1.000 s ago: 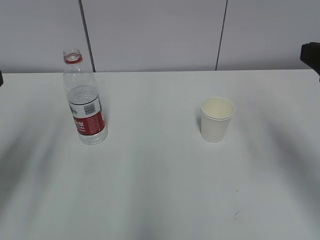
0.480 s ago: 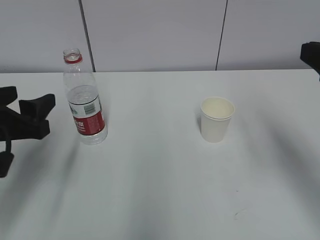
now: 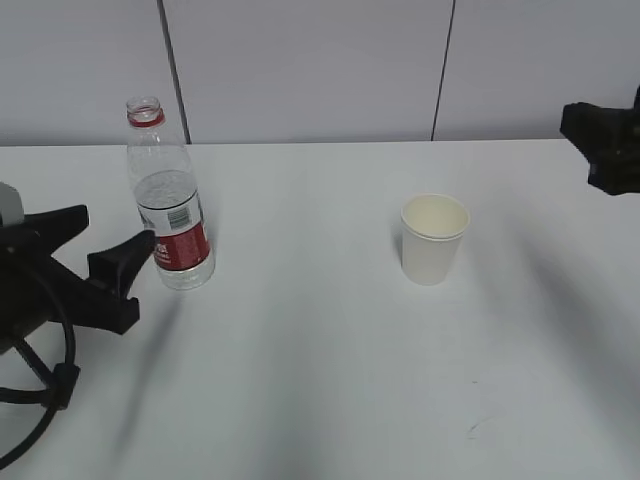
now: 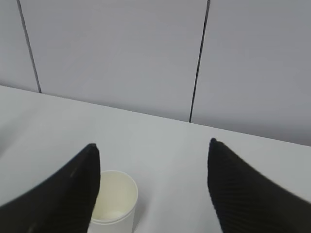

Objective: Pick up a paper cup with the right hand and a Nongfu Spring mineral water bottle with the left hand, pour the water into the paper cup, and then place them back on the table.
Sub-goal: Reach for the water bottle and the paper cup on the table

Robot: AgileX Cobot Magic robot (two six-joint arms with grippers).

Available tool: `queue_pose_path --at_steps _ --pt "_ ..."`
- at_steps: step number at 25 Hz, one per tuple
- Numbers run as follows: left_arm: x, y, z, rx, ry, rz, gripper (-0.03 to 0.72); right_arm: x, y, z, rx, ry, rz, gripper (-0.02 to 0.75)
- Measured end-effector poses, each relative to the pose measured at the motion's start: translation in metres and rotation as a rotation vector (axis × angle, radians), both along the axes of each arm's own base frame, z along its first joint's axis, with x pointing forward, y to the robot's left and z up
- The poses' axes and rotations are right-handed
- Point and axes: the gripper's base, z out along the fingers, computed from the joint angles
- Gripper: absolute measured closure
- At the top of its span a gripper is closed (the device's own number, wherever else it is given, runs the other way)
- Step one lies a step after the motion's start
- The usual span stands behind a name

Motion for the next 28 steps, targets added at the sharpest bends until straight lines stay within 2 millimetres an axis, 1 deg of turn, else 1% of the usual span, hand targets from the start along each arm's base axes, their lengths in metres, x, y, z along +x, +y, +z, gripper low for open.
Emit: queue_pose_path --at_steps 2,4,8,11,14,20,22,26,28 --pt "0.001 0.000 -0.009 0.013 0.034 0.000 0.197 0.004 0.001 -0.005 0.011 -0.011 0.002 0.220" --pt "0.001 -0.001 -0.013 0.019 0.050 0.000 0.197 0.007 0.002 -0.010 0.018 -0.007 0.003 0.220" --pt "0.002 -0.001 -0.014 0.019 0.052 0.000 0.197 0.016 0.003 -0.026 0.034 0.045 0.000 0.220" --pt "0.002 -0.001 -0.014 0.020 0.052 -0.002 0.197 0.024 0.005 -0.040 0.054 0.010 0.008 0.220" --pt "0.002 -0.001 -0.014 0.020 0.052 -0.003 0.197 0.029 0.008 -0.057 0.078 -0.071 0.027 0.220" --pt "0.001 -0.001 -0.014 0.021 0.051 -0.005 0.197 0.041 0.011 -0.097 0.103 -0.099 0.042 0.220" --pt "0.001 -0.001 -0.014 0.021 0.051 -0.006 0.197 0.044 0.011 -0.110 0.104 -0.079 0.042 0.220" --pt "0.001 -0.001 -0.014 0.021 0.051 -0.006 0.197 0.046 0.012 -0.137 0.093 0.013 0.038 0.220" --pt "0.001 -0.001 -0.014 0.021 0.051 -0.006 0.197 0.047 0.012 -0.147 0.089 0.045 0.037 0.220"
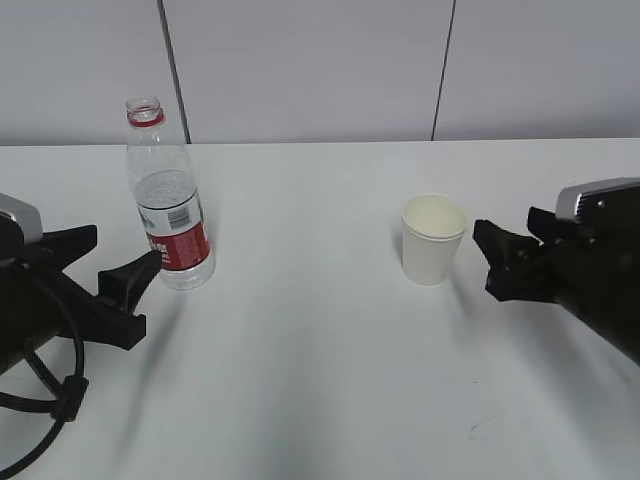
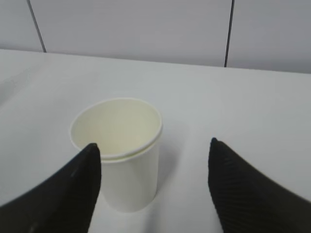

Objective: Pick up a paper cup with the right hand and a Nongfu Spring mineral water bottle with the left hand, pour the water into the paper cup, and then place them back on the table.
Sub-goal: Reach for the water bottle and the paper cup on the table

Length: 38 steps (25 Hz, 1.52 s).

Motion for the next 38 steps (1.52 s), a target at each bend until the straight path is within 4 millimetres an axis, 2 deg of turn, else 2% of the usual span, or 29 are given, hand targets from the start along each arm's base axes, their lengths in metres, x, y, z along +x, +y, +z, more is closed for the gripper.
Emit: queue_pose_path --at_steps 3,11,13,15,18,23,38 --pt "0.000 0.000 0.000 0.000 0.000 0.000 0.197 0.000 0.001 -0.009 -0.008 0.030 0.014 0.220" --pt "0.000 0.000 0.000 0.000 0.000 0.000 0.197 -0.001 0.006 -0.012 -0.017 0.036 0.070 0.224" --pt "0.000 0.000 0.000 0.000 0.000 0.000 0.197 -0.002 0.006 -0.018 -0.020 0.059 0.073 0.223" --pt "0.000 0.000 0.000 0.000 0.000 0.000 0.197 -0.002 0.006 -0.024 -0.023 0.078 0.077 0.202" --pt "0.000 0.000 0.000 0.000 0.000 0.000 0.197 0.000 0.007 -0.032 -0.026 0.101 0.081 0.127" --pt "0.000 0.000 0.000 0.000 0.000 0.000 0.197 0.014 0.010 -0.044 -0.030 0.109 0.098 0.082" --pt "0.000 0.000 0.000 0.001 0.000 0.000 0.197 0.062 0.022 -0.073 -0.010 0.085 0.152 0.080"
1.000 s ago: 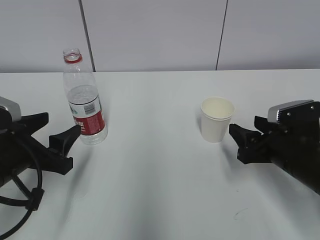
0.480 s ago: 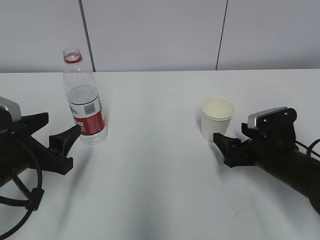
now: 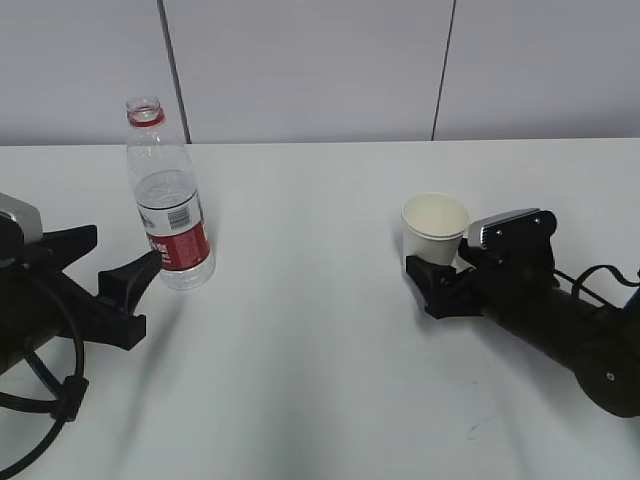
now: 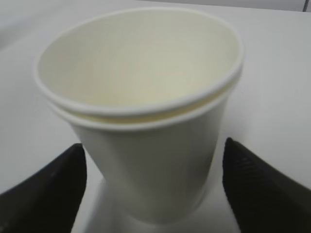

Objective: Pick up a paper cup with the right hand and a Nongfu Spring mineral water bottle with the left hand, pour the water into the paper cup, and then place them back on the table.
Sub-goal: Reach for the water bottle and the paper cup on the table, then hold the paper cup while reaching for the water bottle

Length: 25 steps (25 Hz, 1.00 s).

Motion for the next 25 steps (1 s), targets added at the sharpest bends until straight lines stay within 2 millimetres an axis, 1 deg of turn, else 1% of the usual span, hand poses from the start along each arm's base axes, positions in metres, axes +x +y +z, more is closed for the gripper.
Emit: queue_pose_path --at_steps 8,11,15,17,22,25 --pt "0.000 0.000 0.000 0.000 0.000 0.000 0.197 0.016 0.004 -0.008 0.005 -0.022 0.015 0.080" --pt "0.000 0.000 0.000 0.000 0.000 0.000 0.197 0.016 0.004 -0.010 0.003 -0.016 0.024 0.089" --pt "0.000 0.000 0.000 0.000 0.000 0.000 0.197 0.016 0.005 -0.010 0.002 -0.017 0.028 0.144" --pt "0.000 0.000 0.000 0.000 0.000 0.000 0.197 0.016 0.005 -0.010 0.004 -0.016 0.028 0.158" --pt "0.000 0.000 0.000 0.000 0.000 0.000 0.197 0.016 0.005 -0.010 0.007 -0.015 0.027 0.166" --pt "0.000 0.000 0.000 0.000 0.000 0.000 0.197 0.016 0.005 -0.010 0.039 -0.002 0.017 0.164"
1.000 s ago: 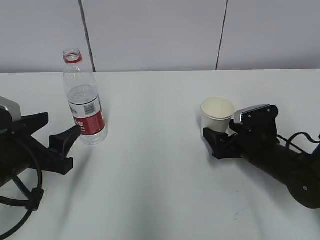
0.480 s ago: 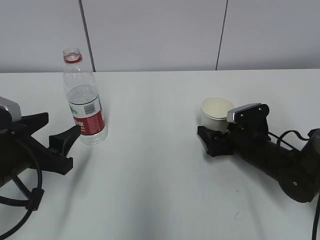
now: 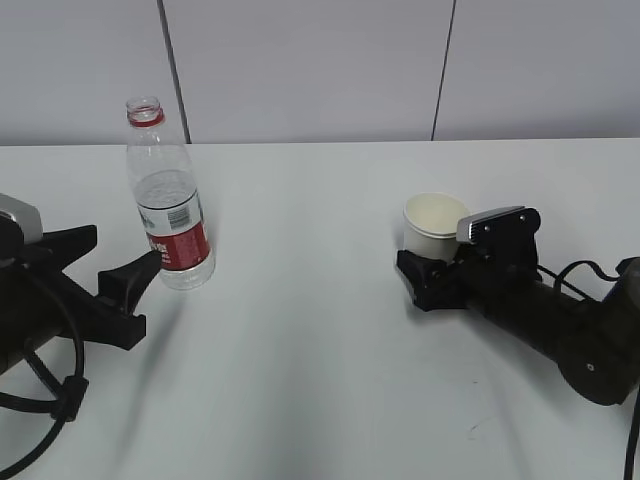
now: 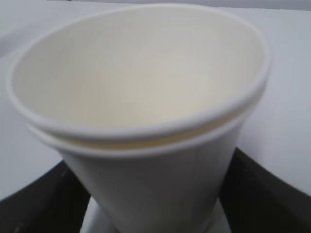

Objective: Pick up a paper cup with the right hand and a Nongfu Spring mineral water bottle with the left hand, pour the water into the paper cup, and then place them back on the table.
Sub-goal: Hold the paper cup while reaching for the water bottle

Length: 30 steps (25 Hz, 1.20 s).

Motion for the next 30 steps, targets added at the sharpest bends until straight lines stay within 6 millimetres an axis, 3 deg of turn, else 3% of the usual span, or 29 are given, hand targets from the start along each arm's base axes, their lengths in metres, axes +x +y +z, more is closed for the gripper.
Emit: queue_pose_path --at_steps 20,30 --pt "0.000 0.000 0.000 0.000 0.000 0.000 0.197 0.000 0.000 0.002 0.013 -0.001 -0.002 0.153" --pt "0.000 0.000 0.000 0.000 0.000 0.000 0.197 0.003 0.001 0.015 0.013 -0.039 0.006 0.153"
